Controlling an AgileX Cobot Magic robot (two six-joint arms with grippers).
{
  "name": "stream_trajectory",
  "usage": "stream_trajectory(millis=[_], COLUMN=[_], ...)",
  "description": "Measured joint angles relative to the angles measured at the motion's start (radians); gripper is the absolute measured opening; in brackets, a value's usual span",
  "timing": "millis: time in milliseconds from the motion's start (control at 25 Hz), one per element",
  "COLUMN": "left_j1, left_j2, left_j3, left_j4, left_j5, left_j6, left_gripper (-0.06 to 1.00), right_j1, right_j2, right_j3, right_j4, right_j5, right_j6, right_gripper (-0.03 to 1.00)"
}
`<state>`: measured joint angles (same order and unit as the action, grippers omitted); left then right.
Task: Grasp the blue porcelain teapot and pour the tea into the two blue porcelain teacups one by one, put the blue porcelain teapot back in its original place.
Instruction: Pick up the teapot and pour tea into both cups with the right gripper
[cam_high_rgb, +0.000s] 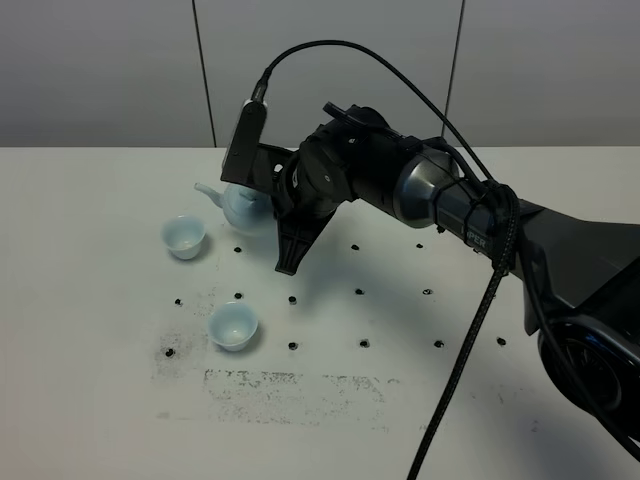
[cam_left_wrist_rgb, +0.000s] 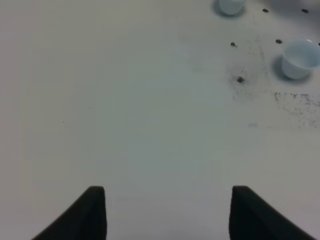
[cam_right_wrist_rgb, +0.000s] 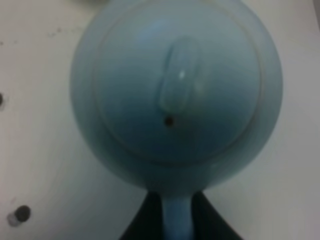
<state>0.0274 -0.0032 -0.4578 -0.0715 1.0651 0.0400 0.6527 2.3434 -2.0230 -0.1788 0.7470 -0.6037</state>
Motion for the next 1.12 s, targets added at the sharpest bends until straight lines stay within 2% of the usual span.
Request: stream_trajectory(millis=[400, 1120], left_j1=[0.0, 0.0], left_j2=[0.0, 0.0], left_j3=[0.0, 0.0], left_j4=[0.0, 0.0], left_j5=[0.0, 0.0], left_j6=[0.0, 0.0], left_gripper=[0.51, 0.51], right_j1=[0.019, 0.059], right_j2=[0.019, 0.083], right_j3=[-0.008, -0.008], right_j4=[-0.12, -0.36], right_j5=[-0.101, -0.183], right_j6=[-0.009, -0.009], right_gripper=[0.04, 0.04])
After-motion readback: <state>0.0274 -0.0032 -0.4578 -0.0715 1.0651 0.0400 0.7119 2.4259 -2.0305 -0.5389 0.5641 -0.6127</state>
